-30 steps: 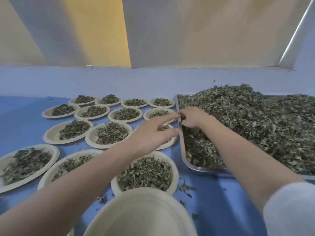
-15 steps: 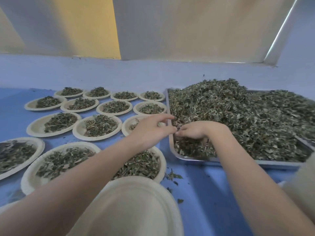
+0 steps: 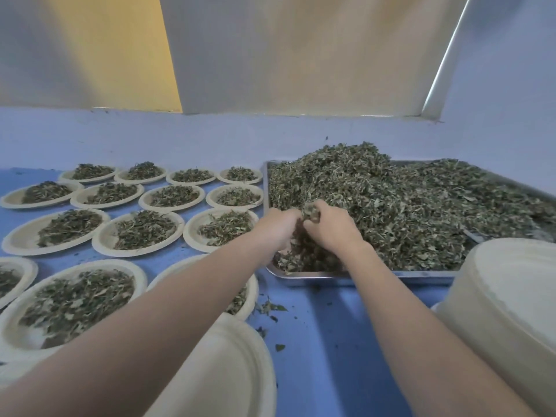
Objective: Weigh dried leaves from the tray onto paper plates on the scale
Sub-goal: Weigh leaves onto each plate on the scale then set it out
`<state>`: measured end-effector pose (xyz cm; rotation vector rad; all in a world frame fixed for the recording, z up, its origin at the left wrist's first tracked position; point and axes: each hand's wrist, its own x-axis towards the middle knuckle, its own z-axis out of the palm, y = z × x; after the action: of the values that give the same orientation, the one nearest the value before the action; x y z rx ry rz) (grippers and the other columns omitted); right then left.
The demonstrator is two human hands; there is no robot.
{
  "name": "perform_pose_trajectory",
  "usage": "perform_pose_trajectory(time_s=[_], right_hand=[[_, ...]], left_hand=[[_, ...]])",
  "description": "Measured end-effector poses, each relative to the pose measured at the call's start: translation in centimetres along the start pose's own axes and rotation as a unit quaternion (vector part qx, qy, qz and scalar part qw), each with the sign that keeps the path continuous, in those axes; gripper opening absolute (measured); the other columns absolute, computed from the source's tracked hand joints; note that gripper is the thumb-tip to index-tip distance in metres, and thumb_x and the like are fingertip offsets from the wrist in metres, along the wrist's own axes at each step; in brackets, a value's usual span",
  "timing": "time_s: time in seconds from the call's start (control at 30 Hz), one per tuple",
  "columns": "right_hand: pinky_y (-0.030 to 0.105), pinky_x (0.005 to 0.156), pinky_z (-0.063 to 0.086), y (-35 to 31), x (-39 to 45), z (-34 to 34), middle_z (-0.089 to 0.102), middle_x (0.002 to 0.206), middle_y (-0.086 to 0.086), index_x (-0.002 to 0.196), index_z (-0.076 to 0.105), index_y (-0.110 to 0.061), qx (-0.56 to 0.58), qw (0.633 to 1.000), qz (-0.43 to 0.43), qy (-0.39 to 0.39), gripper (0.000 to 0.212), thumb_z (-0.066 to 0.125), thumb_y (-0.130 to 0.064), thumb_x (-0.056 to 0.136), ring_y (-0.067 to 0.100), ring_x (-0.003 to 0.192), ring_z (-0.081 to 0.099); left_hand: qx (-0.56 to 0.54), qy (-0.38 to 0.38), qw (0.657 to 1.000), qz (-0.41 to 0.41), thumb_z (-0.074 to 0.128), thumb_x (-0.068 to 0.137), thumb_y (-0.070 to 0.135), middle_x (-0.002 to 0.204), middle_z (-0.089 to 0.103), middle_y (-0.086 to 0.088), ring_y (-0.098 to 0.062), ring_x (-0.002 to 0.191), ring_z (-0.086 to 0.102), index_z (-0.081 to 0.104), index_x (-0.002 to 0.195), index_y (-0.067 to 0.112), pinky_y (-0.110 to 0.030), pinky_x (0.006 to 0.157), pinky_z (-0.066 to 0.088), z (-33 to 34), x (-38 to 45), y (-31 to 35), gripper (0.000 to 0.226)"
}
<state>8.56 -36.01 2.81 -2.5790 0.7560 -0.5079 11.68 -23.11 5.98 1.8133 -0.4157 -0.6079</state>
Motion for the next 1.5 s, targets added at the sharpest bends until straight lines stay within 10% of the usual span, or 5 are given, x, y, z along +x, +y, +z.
perform_pose_trajectory(time_s=[0.47, 0.77, 1.0, 1.23, 1.5], right_hand=[[0.028, 0.041, 0.049, -8.3, -5.2, -3.6, 0.062, 0.049, 0.003, 0.072, 0.060, -0.015, 0.686, 0.698, 0.178, -0.103, 0.008, 0.055, -0.015, 0.079, 0.018, 0.035, 0.056], [0.019, 0.036, 0.040, -13.0, -16.5, -2.1, 0.061, 0.059, 0.008, 0.078, 0.061, -0.006, 0.658, 0.695, 0.090, -0.277, 0.011, 0.053, -0.011, 0.083, 0.017, 0.039, 0.054], [0.013, 0.078, 0.044, -11.9, -19.8, -0.6, 0.067, 0.094, -0.011, 0.105, 0.061, -0.030, 0.233, 0.939, -0.192, -0.165, 0.025, 0.061, -0.040, 0.082, 0.003, 0.088, 0.058], [-0.011, 0.086, 0.013, -10.2, -20.4, -2.5, 0.031, 0.126, -0.050, 0.138, 0.037, -0.053, 0.169, 0.898, -0.315, -0.257, 0.058, 0.021, -0.068, 0.084, -0.041, 0.102, 0.024], [0.031, 0.117, 0.016, -7.3, -21.4, -0.5, 0.025, 0.143, -0.043, 0.138, 0.027, -0.060, 0.283, 0.886, -0.294, -0.221, 0.052, 0.023, -0.070, 0.088, -0.016, 0.135, 0.019]], left_hand=[[-0.448, 0.006, 0.887, -0.115, 0.031, 0.092, 0.031, 0.112, 0.065, -0.011, -0.030, 0.105, 0.059, 0.064, 0.102, 0.012, -0.055, 0.091, 0.041, -1.9, -5.1, 3.2, 0.040], [-0.480, 0.024, 0.876, -0.026, 0.035, 0.095, 0.027, 0.100, 0.070, -0.021, -0.031, 0.085, 0.067, 0.065, 0.097, -0.003, -0.043, 0.086, 0.049, -7.5, -17.8, -3.3, 0.042], [-0.265, 0.102, 0.958, 0.040, 0.048, 0.096, 0.028, 0.085, 0.071, -0.003, -0.012, 0.086, 0.066, 0.065, 0.089, 0.010, -0.026, 0.084, 0.051, -10.0, -22.5, -7.5, 0.026], [-0.074, 0.137, 0.981, 0.116, 0.042, 0.072, 0.073, 0.126, 0.050, 0.033, -0.003, 0.131, 0.041, 0.045, 0.130, 0.052, -0.045, 0.114, 0.024, -11.1, -23.0, -10.3, 0.062], [-0.106, 0.225, 0.935, 0.253, 0.025, 0.089, 0.063, 0.132, 0.051, 0.031, 0.009, 0.125, 0.043, 0.048, 0.131, 0.045, -0.026, 0.107, 0.029, -10.2, -23.2, -13.8, 0.051]])
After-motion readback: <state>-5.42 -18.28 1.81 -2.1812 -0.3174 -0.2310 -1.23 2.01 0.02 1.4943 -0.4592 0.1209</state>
